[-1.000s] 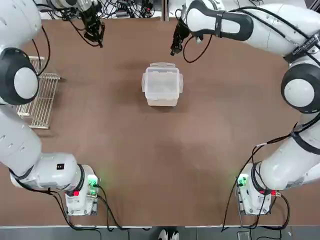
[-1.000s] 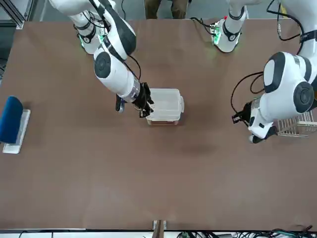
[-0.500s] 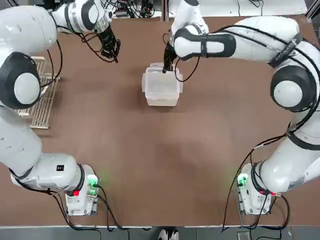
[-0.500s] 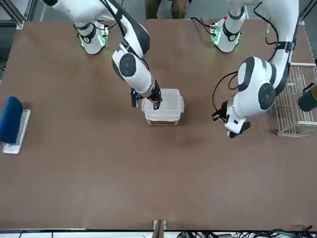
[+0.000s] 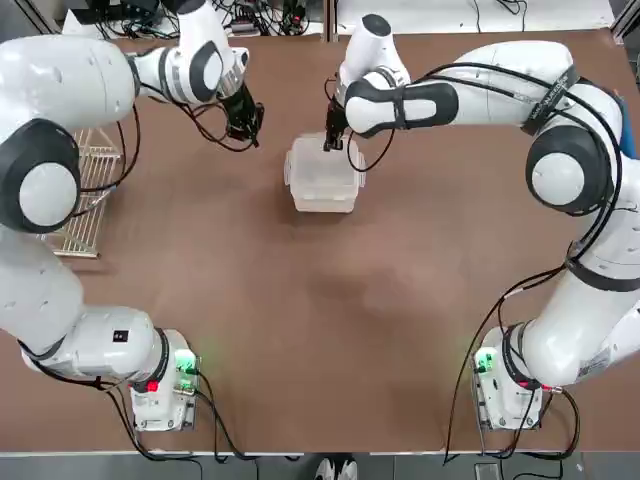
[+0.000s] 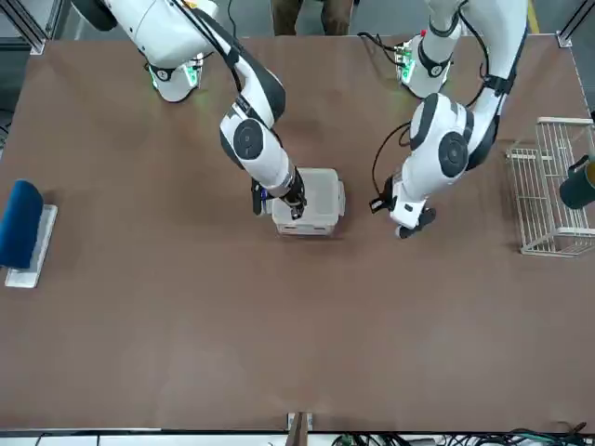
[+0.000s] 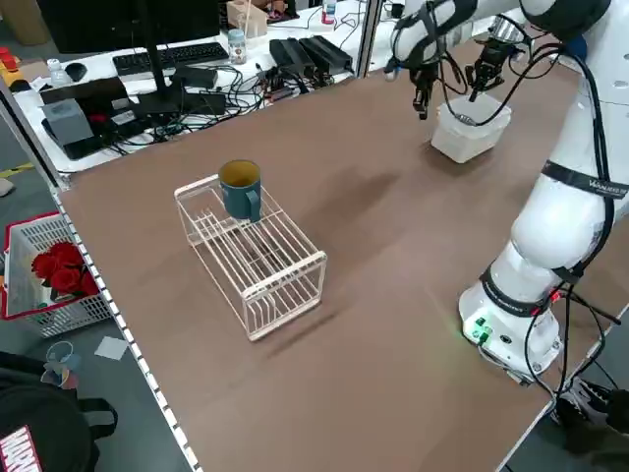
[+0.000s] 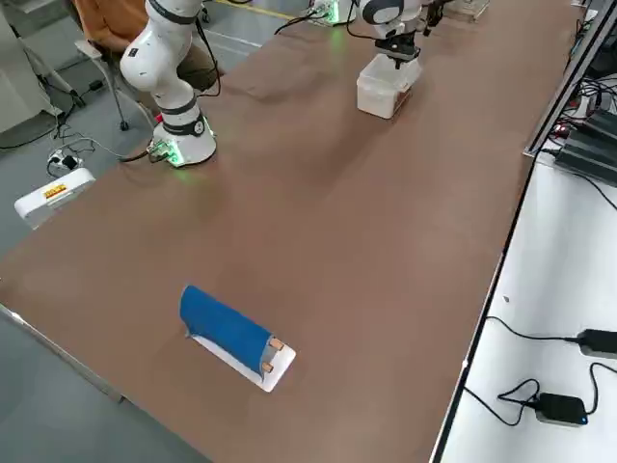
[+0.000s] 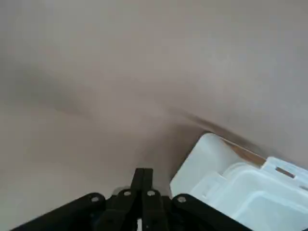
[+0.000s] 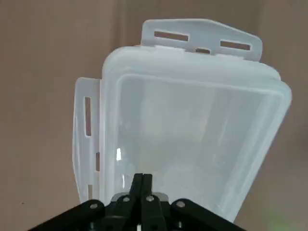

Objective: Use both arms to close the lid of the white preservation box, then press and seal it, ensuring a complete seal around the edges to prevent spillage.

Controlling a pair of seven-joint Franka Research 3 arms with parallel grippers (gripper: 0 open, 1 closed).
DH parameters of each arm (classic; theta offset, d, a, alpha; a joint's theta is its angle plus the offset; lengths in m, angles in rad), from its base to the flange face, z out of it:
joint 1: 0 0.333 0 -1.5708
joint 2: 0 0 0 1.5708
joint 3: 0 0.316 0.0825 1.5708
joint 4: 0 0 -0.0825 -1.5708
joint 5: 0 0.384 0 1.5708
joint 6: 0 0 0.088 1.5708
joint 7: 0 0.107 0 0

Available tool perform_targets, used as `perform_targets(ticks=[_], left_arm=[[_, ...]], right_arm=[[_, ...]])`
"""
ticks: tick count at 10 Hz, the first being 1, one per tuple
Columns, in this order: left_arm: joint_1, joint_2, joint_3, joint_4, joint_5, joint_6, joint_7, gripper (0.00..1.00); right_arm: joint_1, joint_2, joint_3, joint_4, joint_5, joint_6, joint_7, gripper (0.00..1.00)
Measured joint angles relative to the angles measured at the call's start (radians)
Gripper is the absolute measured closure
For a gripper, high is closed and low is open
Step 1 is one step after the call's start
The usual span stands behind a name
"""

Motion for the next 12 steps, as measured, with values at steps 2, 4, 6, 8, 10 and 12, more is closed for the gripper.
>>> perform_targets(ticks=[2, 4, 6, 8, 10, 12], left_arm=[[-0.002, 0.005, -0.040, -0.041, -0.001, 0.067, -0.041, 0.99], [-0.002, 0.012, -0.065, -0.048, -0.001, 0.094, -0.068, 0.99], [-0.014, 0.024, -0.075, -0.050, -0.001, 0.122, -0.091, 0.99], [-0.030, 0.043, -0.075, -0.054, -0.001, 0.152, -0.099, 0.99], [-0.041, 0.061, -0.076, -0.055, -0.001, 0.172, -0.105, 0.99], [-0.043, 0.067, -0.076, -0.056, -0.001, 0.181, -0.105, 0.99]], right_arm=[[0.000, 0.001, -0.001, 0.001, -0.001, 0.000, 0.001, 0.99], [0.002, 0.001, -0.001, 0.001, -0.003, 0.001, 0.001, 0.99], [0.006, 0.001, -0.002, 0.002, -0.010, 0.002, 0.006, 0.99], [0.021, 0.001, -0.003, 0.003, -0.016, 0.006, 0.012, 0.99], [0.034, 0.001, -0.003, 0.004, -0.016, 0.009, 0.014, 0.99], [0.048, 0.003, -0.003, 0.005, -0.016, 0.023, 0.015, 0.99]])
